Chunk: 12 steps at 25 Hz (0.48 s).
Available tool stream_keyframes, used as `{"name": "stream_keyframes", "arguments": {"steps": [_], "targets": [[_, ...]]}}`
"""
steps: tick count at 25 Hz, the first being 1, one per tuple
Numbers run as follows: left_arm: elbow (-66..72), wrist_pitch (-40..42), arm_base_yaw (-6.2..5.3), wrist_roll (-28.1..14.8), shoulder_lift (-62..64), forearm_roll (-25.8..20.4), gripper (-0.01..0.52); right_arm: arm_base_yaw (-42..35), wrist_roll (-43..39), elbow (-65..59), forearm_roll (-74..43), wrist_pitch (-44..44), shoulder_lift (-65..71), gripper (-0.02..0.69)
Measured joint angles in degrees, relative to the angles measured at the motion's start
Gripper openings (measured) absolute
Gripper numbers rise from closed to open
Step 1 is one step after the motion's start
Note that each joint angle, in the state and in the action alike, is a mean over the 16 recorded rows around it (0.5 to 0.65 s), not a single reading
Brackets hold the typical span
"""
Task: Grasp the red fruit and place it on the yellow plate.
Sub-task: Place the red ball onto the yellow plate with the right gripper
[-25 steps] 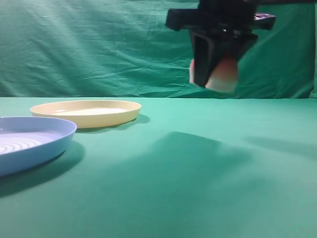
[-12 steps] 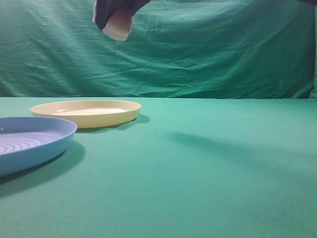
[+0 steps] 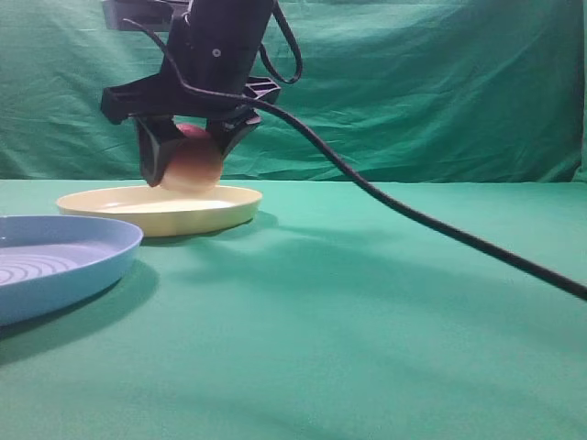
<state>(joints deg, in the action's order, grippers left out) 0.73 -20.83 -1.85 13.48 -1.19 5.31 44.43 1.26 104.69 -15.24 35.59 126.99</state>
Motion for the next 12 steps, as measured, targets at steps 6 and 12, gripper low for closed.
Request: {"name": "stream_keyframes", "arguments": {"steps": [6,12], "targets": [[0.0,0.0,0.00,0.0,0.0,0.0,0.000,0.8,-0.6,4.1,-1.7,9.0,-3.6,0.434],[0.0,0.0,0.00,0.0,0.0,0.0,0.000,1.6,-3.3,7.7,-1.2,19.5,-10.0,0.193]]}}
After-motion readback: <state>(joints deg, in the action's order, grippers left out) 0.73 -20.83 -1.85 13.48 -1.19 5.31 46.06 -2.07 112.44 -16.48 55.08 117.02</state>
